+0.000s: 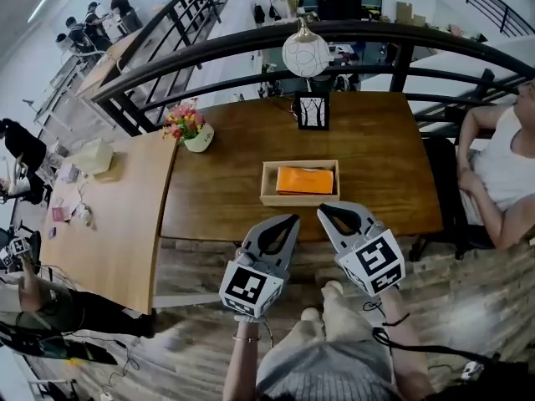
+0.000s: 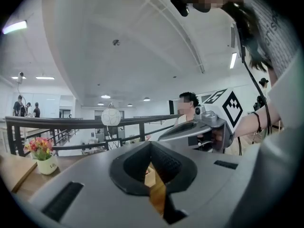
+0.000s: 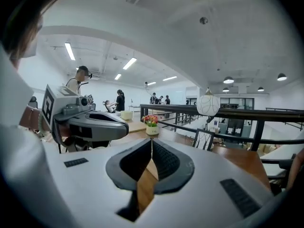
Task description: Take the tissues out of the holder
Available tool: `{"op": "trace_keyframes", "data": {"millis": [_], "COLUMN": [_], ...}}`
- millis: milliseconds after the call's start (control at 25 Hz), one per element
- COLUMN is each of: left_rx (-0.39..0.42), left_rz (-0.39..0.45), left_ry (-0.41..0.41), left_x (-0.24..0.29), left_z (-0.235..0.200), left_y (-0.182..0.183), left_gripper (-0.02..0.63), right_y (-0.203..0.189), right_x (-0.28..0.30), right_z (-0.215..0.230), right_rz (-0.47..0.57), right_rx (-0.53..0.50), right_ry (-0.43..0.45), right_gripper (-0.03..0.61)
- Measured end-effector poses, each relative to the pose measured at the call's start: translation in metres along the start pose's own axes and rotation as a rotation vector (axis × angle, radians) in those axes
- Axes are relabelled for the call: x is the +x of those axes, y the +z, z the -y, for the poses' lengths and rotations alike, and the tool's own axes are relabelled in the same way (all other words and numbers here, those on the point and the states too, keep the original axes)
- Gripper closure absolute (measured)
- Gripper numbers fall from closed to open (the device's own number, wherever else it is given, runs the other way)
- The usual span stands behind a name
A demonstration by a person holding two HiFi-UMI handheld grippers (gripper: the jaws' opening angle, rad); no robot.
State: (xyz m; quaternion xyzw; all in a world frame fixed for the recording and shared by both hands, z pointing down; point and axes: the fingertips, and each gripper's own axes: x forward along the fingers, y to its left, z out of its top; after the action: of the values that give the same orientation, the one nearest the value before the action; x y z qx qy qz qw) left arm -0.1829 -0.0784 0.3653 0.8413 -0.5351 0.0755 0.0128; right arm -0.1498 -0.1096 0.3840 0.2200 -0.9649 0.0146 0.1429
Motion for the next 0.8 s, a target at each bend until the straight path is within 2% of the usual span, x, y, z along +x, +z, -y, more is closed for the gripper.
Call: {"op": "trace_keyframes", "data": {"millis": [200,360,400,480,800], "left_rx": [-0.043,-0.055,-0.058,-0.073,-0.118], "left_rz": [-0.053,-0.088,-0.097,-0.113,-0.145], "left_ry": [0.008,0.012,0.017,0.033,0.059], "left_x": [0.032,0.056,0.059,0.064,0.076], "left_z": [-0.019,-0.030,-0.032,-0.037,-0.059], "left_y": [-0.021,-0.037,-0.041,-0.049,-0.071], "left_gripper": [0.606,0.606,0.606,0.606,0.606], "right_y": [-0.026,-0.045,-0.050,-0.058,-0.087], "right_x": [0.029,0.046,0.050,0.059,0.091], "right_z": [0.023,0.047,0.052,0.061,0.095], "right_rz": [-0.126,-0.194,-0.212,-0.251,-0.380], "right_rx": [0.010,0.016,0.027,0.050,0.045], "right_ry": [0.099,0.139,0.152,0.181,0.235], "right_gripper": [0.563,0.561,0.553,0.478,0.435]}}
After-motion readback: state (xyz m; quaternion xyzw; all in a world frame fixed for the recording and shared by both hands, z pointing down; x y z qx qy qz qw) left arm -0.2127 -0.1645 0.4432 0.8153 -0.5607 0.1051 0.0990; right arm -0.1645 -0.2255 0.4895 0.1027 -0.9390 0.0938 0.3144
